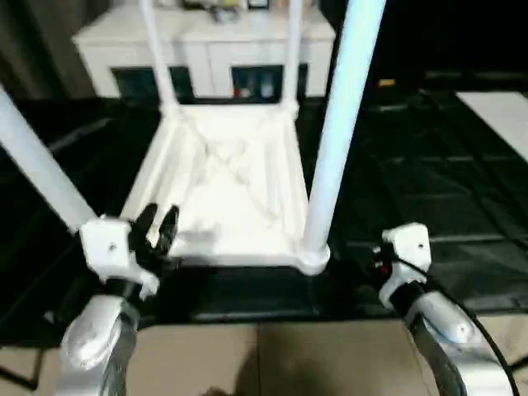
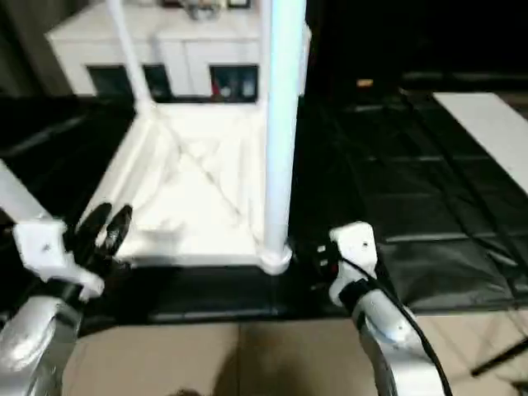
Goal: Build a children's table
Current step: Rotate leg to tighten
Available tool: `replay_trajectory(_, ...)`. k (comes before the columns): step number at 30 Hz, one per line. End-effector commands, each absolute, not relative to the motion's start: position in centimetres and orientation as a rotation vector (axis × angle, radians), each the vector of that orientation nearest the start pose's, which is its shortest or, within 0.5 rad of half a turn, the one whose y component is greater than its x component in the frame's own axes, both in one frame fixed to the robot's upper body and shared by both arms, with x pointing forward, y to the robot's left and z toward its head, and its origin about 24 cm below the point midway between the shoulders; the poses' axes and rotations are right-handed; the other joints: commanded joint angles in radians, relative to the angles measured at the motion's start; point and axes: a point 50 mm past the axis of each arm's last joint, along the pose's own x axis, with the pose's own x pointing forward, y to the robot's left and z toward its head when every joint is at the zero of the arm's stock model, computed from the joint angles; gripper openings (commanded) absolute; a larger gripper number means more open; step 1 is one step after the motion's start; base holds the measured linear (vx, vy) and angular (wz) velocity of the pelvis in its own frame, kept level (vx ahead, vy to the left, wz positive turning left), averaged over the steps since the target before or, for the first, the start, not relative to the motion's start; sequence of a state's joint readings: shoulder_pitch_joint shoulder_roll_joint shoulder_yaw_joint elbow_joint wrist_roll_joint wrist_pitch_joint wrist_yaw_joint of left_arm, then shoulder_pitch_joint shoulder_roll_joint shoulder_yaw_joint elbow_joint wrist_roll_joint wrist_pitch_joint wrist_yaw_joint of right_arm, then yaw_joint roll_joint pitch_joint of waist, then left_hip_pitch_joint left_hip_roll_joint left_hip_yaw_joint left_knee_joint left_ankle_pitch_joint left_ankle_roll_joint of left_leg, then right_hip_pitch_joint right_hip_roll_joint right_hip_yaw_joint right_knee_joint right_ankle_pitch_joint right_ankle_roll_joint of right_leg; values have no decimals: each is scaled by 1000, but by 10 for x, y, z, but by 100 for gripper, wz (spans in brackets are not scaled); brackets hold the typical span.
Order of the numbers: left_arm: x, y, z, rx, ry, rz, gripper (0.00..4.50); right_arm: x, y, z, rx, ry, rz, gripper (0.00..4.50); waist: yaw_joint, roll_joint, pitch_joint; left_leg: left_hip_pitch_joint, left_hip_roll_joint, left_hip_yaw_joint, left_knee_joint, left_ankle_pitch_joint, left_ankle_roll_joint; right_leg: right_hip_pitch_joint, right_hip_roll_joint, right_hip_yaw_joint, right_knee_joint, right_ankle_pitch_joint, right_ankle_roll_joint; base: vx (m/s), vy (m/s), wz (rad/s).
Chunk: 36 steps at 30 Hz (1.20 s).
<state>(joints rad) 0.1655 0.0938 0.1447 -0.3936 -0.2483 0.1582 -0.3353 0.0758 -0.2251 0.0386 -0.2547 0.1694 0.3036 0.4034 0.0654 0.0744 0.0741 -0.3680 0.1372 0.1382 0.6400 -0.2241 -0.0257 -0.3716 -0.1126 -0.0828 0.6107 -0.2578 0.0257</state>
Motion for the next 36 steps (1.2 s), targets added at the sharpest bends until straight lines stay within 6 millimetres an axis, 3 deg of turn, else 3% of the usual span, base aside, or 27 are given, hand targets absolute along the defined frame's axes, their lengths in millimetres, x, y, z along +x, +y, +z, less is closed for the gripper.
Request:
replay_trajectory(1,213,185,94,-100,-153,-268,213,228,-148,56,-2,155,546,390,-25,0,-18,9,83,-67,-145,-670,-89,13,-12,0,-121,-610,-10,0,0,0)
replay_trajectory(2,208,182,92,-109,-147,-324,221,224,-149,55,-12,166,585,390,-33,19,-15,6,105,-82,-198,-903,-114,41,6,-4,-64,-359,-50,0,0,0)
replay_trajectory(4,197,178,88,-124,-130,-424,250,218,-151,53,9,196,656,390,2,29,-23,-43,120,-50,-260,-998,-98,93,10,11,65,-105,-75,-77,-10,10)
replay_trajectory(5,193,181,88,-124,-137,-443,250,215,-151,54,19,203,699,390,10,20,-20,-36,112,-37,-264,-965,-84,80,9,31,63,-135,-68,-74,-32,13)
replay_trajectory(6,192,184,87,-120,-147,-439,250,213,-151,55,25,202,728,390,5,-21,-20,20,73,-32,-179,-791,-95,7,-42,83,-57,-513,-44,27,-79,7)
replay_trajectory(7,192,192,88,-97,-170,-391,272,212,-149,56,44,205,770,390,-5,-27,-11,80,33,-40,-29,-539,-58,-59,-120,90,-183,-928,-44,1,-55,-9)
replay_trajectory(8,194,200,90,-90,-203,-343,284,210,-147,58,51,207,812,390,1,-20,-20,52,32,-60,-3,-281,-12,-20,-141,96,-189,-966,-58,1,-55,-9)
replay_trajectory(9,196,208,94,-82,-245,-284,284,210,-144,59,49,206,852,390,3,-21,-15,33,44,-63,-39,-273,-14,-1,-123,82,-177,-902,-64,-52,1,-16)
replay_trajectory(10,199,218,99,-51,-289,-197,289,210,-139,60,38,202,886,390,5,-5,-10,9,58,-59,-102,-399,-48,14,-60,41,-144,-761,-57,0,0,0)
replay_trajectory(13,205,232,106,10,-334,-61,326,220,-128,61,32,172,870,390,-18,22,-11,19,82,-72,-164,-758,-104,32,-21,11,-106,-539,-56,0,0,0)
replay_trajectory(14,205,232,106,10,-334,-61,332,220,-128,61,32,172,870,390,-17,28,-22,-5,91,-75,-189,-776,-108,72,-23,19,-53,-425,-63,0,0,0)
replay_trajectory(15,207,239,111,29,-361,9,338,227,-122,64,35,141,853,390,-13,34,-13,-26,96,-68,-223,-809,-118,85,-15,17,-30,-408,-65,-98,-6,-3)
replay_trajectory(16,208,242,113,42,-365,43,338,231,-119,66,43,129,846,390,15,30,-13,-82,98,-40,-283,-845,-131,125,9,19,76,-391,-59,-115,-40,12)
replay_trajectory(17,210,246,116,44,-388,76,360,237,-114,69,51,102,832,390,50,-1,-24,-59,79,7,-265,-673,-125,88,6,81,80,-536,-38,-115,-40,12)
replay_trajectory(18,213,247,117,55,-380,92,370,243,-111,72,58,81,804,390,22,-68,-26,48,42,4,-105,-487,-112,-29,-41,102,-97,-844,-2,20,-130,26)
replay_trajectory(19,215,247,117,55,-372,92,375,245,-111,72,61,78,790,390,2,-22,0,114,-20,-66,129,-32,-38,-139,-146,136,-247,-1137,-68,73,-67,-6)
replay_trajectory(20,217,247,116,53,-368,88,379,247,-111,71,66,82,771,390,16,-26,-6,29,3,-98,65,-59,-39,8,-151,127,-173,-895,-92,73,-67,-6)
replay_trajectory(21,218,247,117,57,-374,97,390,250,-111,71,52,77,751,390,22,-15,-7,40,37,-101,-6,-192,-63,16,-119,89,-138,-741,-101,42,66,-11)
replay_trajectory(22,220,249,117,58,-368,115,404,252,-112,71,45,71,739,390,17,-22,5,54,56,-92,-105,-489,-84,-1,-1,55,-89,-457,-94,-39,11,25)
replay_trajectory(23,221,250,118,64,-368,133,415,253,-112,71,42,66,727,390,17,13,-37,82,79,-95,-125,-531,-77,17,-5,63,-57,-190,-134,-39,11,25)
replay_trajectory(25,223,251,118,68,-361,151,426,254,-112,72,48,62,718,390,9,18,-38,60,86,-85,-138,-468,-60,36,-10,62,-55,0,-166,-81,15,11)
replay_trajectory(26,225,253,119,65,-362,172,444,255,-113,73,66,61,711,390,8,5,-21,45,82,-72,-155,-562,-55,40,-18,60,-76,-167,-143,-73,40,2)
replay_trajectory(28,229,255,122,59,-355,183,444,256,-114,73,64,57,698,390,8,-1,-18,82,60,-54,-139,-636,-74,3,-27,65,-121,-492,-80,-25,11,1)
replay_trajectory(29,231,256,122,47,-351,187,444,255,-113,72,65,60,696,390,5,-1,-17,83,57,-55,-139,-636,-71,1,-27,61,-130,-556,-56,0,0,0)
replay_trajectory(31,232,257,123,39,-348,188,444,255,-113,72,66,64,695,390,6,-2,-22,67,61,-58,-148,-604,-63,17,-30,63,-124,-508,-54,0,0,0)
replay_trajectory(32,235,257,122,23,-342,178,444,255,-113,71,58,65,694,390,15,-5,-40,48,65,-54,-148,-458,-49,27,-39,79,-110,-358,-87,0,0,0)
replay_trajectory(36,258,256,121,-18,-266,122,444,256,-109,72,62,59,691,390,18,-5,-40,42,60,-37,-139,-360,-45,16,-34,85,-108,-348,-130,0,0,0)
